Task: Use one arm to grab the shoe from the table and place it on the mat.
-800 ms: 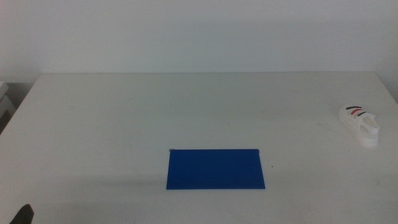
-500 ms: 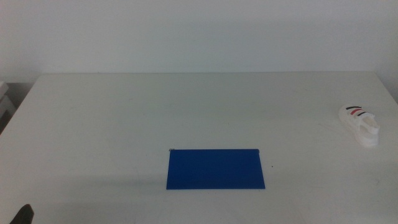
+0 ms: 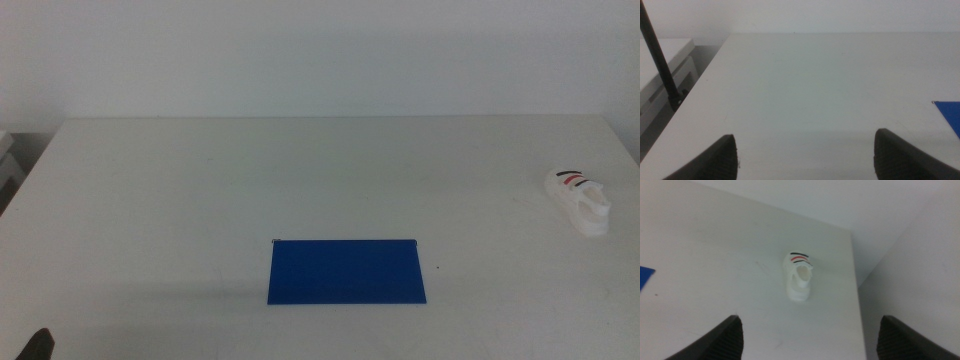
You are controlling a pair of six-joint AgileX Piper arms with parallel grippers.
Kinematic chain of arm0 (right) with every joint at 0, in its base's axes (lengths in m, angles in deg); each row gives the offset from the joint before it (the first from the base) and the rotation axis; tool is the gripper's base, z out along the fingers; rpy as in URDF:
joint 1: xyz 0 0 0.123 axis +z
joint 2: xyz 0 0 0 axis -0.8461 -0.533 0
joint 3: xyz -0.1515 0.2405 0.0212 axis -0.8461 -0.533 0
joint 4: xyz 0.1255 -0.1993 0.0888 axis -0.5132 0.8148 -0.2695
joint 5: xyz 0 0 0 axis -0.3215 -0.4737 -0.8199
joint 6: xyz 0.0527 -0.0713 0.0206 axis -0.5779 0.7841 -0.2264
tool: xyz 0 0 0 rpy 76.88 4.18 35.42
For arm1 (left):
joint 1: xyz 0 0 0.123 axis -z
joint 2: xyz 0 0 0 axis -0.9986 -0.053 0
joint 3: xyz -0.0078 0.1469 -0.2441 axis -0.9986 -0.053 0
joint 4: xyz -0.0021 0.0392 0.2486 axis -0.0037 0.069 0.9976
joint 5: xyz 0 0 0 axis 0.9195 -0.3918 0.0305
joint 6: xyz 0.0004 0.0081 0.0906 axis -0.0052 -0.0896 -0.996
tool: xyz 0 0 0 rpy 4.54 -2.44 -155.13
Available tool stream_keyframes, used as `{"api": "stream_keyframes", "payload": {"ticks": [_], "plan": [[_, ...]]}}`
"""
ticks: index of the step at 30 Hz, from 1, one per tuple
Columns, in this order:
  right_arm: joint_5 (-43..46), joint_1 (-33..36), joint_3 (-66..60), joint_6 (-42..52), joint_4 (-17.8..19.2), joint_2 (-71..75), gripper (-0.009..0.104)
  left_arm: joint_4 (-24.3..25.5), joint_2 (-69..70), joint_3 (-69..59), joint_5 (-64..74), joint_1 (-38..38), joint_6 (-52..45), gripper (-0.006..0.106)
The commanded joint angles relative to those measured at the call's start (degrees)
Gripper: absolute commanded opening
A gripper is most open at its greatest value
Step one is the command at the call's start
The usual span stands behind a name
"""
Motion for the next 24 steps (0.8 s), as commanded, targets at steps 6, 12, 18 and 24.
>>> {"api": "stream_keyframes", "payload": {"ticks": [6,12,18,24], "plan": [[-5.5,0.0,15.9,-4.2,-5.6,-16.4,0.078,-0.5,0.8,-0.5,-4.7,0.3,0.2,0.094],[-15.6,0.0,29.4,-6.3,-6.0,-30.9,0.078,-0.5,0.8,-0.5,-4.7,0.3,0.2,0.094],[-19.2,0.0,40.3,-7.8,-6.2,-44.0,0.078,-0.5,0.8,-0.5,-4.7,0.3,0.1,0.094],[-20.9,-0.1,47.9,-7.2,-7.3,-56.6,0.078,-0.5,0.8,-0.5,-4.7,0.3,0.1,0.094]]}}
